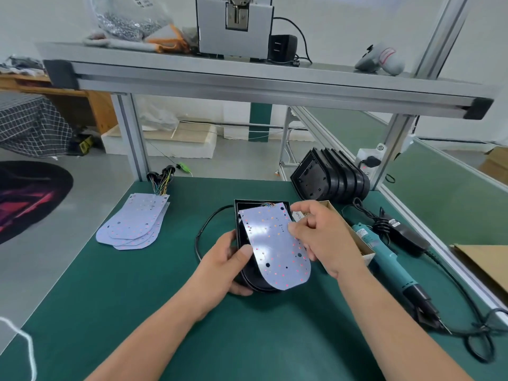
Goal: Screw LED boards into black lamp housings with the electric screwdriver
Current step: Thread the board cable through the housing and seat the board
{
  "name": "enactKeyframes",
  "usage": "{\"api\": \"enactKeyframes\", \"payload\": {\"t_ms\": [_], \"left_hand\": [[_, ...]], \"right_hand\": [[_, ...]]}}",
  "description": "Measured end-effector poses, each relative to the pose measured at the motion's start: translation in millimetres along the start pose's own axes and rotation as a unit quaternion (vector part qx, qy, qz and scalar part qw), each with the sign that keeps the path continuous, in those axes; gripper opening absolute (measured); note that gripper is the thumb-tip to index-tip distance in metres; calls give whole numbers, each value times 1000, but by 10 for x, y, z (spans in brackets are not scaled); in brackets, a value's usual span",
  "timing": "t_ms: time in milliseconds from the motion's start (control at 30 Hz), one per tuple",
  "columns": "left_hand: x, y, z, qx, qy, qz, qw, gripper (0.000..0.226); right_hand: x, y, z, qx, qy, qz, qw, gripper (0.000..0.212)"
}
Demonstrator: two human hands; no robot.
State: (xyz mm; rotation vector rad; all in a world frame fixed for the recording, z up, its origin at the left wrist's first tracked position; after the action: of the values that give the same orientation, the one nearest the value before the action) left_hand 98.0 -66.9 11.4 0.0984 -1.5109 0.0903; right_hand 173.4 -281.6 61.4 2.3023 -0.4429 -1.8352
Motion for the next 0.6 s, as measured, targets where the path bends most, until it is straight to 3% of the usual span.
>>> {"api": "enactKeyframes", "payload": {"t_ms": [167, 333, 533, 600], "left_hand": [[-16, -12, 9, 9, -1, 10, 1000, 42], [-102, 0, -30, 35, 13, 3, 999, 39], [-122, 41, -51, 71, 17, -13, 997, 47], [-120, 49, -55, 63, 13, -27, 998, 46]], "right_hand": [[-17, -50, 3, 45, 37, 35, 998, 34], [-3, -180, 106, 22, 43, 52, 997, 49], [-124, -175, 99, 45, 167, 205, 963, 60], [-59, -144, 51, 24, 144, 188, 971, 74]]}}
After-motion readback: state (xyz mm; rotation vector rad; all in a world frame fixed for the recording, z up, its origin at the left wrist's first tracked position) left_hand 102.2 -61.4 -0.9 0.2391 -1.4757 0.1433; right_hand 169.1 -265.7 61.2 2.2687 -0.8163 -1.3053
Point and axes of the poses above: each hand's wrist, its own z-axis away from the middle knuckle, its own y-axis out of the back of the hand, x = y × z, the point moved 5 cm from there along -z, towards the middle knuckle, and after that the axes turned 13 degrees about x, right-handed, at the moved point
